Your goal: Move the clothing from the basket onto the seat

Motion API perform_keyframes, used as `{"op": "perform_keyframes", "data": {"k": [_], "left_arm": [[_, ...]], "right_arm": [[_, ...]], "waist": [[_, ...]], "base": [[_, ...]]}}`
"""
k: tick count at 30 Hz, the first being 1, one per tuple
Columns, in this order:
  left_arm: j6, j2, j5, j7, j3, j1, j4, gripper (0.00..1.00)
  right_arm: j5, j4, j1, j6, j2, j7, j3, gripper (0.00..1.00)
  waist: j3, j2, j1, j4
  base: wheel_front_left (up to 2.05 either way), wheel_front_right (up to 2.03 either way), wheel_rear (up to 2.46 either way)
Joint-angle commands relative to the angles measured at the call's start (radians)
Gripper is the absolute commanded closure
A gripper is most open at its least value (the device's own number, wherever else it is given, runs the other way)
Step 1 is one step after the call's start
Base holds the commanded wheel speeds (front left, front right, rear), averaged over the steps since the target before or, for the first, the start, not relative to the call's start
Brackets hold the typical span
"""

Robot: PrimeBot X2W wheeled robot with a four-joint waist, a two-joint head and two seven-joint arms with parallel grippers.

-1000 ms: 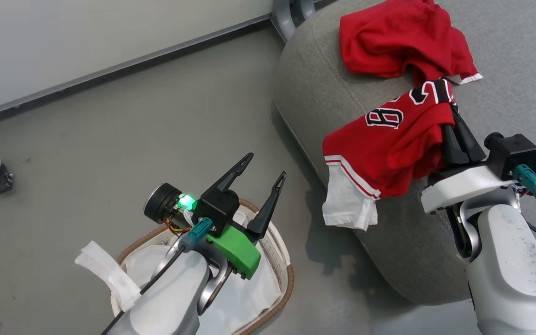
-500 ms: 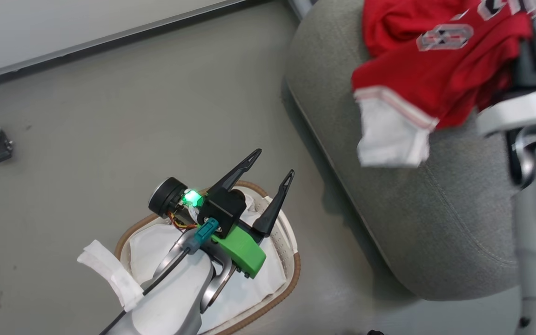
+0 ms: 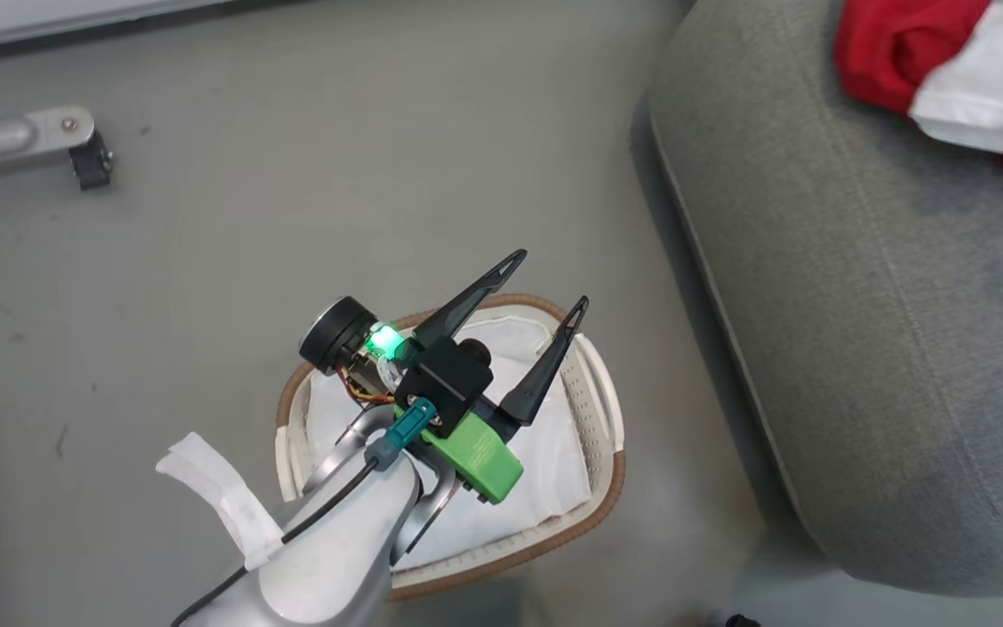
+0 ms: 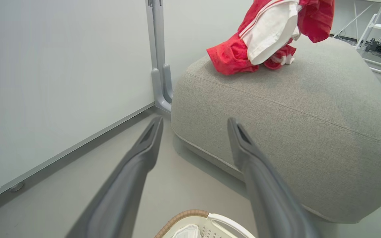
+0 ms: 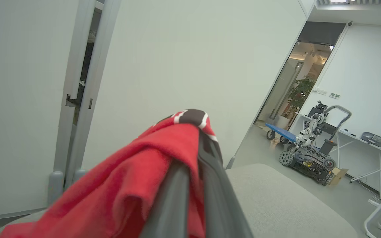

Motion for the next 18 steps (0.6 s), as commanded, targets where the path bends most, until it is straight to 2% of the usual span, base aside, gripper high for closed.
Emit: {"op": "perform_keyframes", "data": {"k": [1,7,13,14,15,16,17,18], "left_arm": [[-0.004,0.009,0.010,-0.001,-0.001,-0.022,-0.009,0.00],[-0.004,0.020,0.020,-0.001,0.001,-0.042,-0.023,0.00],[-0.004,0.027,0.016,-0.001,-0.005,-0.044,-0.021,0.00],[-0.004,0.028,0.013,-0.001,-0.006,-0.044,-0.021,0.00],[-0.004,0.030,0.009,-0.001,-0.006,-0.043,-0.020,0.00],[-0.004,0.033,0.005,-0.001,-0.006,-0.042,-0.019,0.00],[-0.004,0.034,0.002,-0.001,-0.004,-0.040,-0.017,0.00],[-0.004,0.035,0.001,-0.001,-0.002,-0.038,-0.015,0.00]], "right_arm": [[-0.018,0.020,0.010,-0.001,0.003,-0.005,-0.023,1.00],[-0.066,0.109,0.043,-0.001,0.069,-0.005,-0.097,1.00],[-0.097,0.150,0.082,-0.001,0.132,-0.005,-0.122,1.00],[-0.101,0.147,0.087,-0.001,0.138,-0.005,-0.121,0.96],[-0.100,0.144,0.093,-0.001,0.144,-0.005,-0.117,0.78],[-0.102,0.140,0.098,-0.001,0.151,-0.005,-0.113,0.55],[-0.104,0.133,0.105,-0.001,0.157,-0.005,-0.106,0.00],[-0.105,0.128,0.110,-0.001,0.163,-0.005,-0.101,0.00]], "waist": [[0.067,0.0090,-0.0001,0.056],[0.123,0.0090,-0.0001,0.062],[0.135,0.0090,-0.0001,0.044],[0.135,0.0090,-0.0001,0.039],[0.132,0.0090,-0.0001,0.033],[0.129,0.0090,-0.0001,0.027],[0.124,0.0090,-0.0001,0.020],[0.120,0.0090,-0.0001,0.014]], "base": [[0.00,0.00,0.00],[0.00,0.00,0.00],[0.00,0.00,0.00],[0.00,0.00,0.00],[0.00,0.00,0.00],[0.00,0.00,0.00],[0.00,0.00,0.00],[0.00,0.00,0.00]]}}
